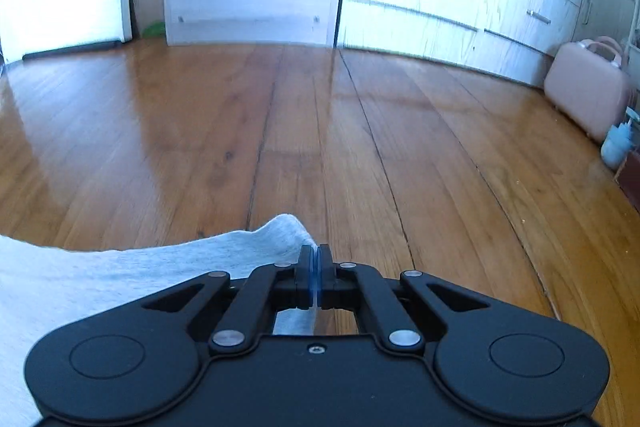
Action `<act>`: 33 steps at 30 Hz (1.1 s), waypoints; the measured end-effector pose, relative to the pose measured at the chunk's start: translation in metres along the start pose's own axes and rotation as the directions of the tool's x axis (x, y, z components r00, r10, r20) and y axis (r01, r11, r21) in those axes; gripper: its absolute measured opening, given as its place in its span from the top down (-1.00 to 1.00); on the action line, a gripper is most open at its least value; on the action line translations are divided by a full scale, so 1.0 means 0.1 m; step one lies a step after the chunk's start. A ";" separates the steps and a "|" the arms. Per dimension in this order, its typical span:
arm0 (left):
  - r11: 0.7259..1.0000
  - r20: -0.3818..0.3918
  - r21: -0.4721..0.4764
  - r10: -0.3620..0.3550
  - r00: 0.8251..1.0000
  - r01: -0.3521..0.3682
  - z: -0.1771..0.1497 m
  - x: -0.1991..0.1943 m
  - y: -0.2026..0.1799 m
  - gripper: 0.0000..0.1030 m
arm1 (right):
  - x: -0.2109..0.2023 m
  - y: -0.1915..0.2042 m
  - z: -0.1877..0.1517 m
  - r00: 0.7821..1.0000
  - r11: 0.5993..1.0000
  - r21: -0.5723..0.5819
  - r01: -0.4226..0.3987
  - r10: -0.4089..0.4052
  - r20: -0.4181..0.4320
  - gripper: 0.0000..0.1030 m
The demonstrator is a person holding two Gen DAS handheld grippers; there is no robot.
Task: Fold clothes
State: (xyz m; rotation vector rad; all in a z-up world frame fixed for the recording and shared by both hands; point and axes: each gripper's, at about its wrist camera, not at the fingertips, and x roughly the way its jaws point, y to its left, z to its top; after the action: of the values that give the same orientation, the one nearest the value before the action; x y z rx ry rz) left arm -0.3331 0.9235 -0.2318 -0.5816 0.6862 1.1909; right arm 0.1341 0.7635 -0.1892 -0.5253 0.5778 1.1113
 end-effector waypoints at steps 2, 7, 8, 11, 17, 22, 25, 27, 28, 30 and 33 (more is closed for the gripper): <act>0.999 -0.008 -0.041 0.018 1.000 -0.018 0.00 -0.01 0.05 -0.03 | 0.07 0.02 -0.02 0.999 1.000 -0.012 0.023 -0.023 -0.025 0.99; 0.970 -0.007 -0.105 -0.222 0.975 0.220 -0.12 -0.23 0.25 -0.14 | 0.19 -0.07 -0.13 0.993 0.998 0.041 0.047 -0.042 -0.115 0.98; 0.965 -0.027 -0.085 -0.253 0.967 0.250 -0.18 -0.28 0.25 -0.15 | 0.20 -0.11 -0.14 0.991 0.997 0.070 0.043 -0.034 -0.130 0.96; 0.960 -0.094 0.006 -0.278 0.956 0.280 -0.35 -0.38 0.20 -0.21 | 0.27 -0.28 -0.13 0.989 0.981 0.193 0.005 0.023 -0.146 0.95; 0.932 -0.167 0.181 -0.286 0.943 0.315 -0.54 -0.44 0.01 -0.36 | 0.39 -0.74 -0.10 0.956 0.850 0.524 -0.057 0.197 -0.217 1.00; 0.929 -0.132 0.307 -0.174 0.976 0.207 -0.61 -0.60 -0.22 0.93 | 0.39 -0.81 -0.04 0.949 0.867 0.498 0.021 0.139 -0.283 1.00; 0.936 -0.091 0.291 -0.180 0.979 0.199 -0.57 -0.70 -0.22 0.93 | 0.23 -0.77 -0.08 0.967 0.880 0.472 -0.051 0.162 -0.198 0.98; 0.943 -0.087 0.266 -0.185 0.979 0.201 -0.56 -0.70 -0.16 0.92 | 0.10 -0.74 -0.12 0.963 0.854 0.493 -0.166 0.248 -0.106 0.80; 0.951 -0.099 0.245 -0.168 0.981 0.188 -0.57 -0.67 -0.13 0.89 | 0.04 -0.70 -0.14 0.957 0.849 0.485 -0.212 0.281 -0.074 0.80; 0.957 -0.119 0.225 -0.159 0.980 0.183 -0.58 -0.60 -0.10 0.85 | -0.04 -0.56 -0.13 0.946 0.868 0.418 -0.267 0.319 -0.059 0.80; 0.950 -0.096 0.255 -0.161 0.982 0.180 -0.66 -0.69 -0.09 0.64 | -0.16 -0.28 -0.08 0.941 0.924 0.231 -0.306 0.331 -0.077 0.80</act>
State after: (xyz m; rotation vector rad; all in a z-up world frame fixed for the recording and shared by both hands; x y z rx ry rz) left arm -0.3512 0.8301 -0.2237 -0.4530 0.8252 0.9024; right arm 0.1537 0.7378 -0.1816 -0.3117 0.8981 1.3120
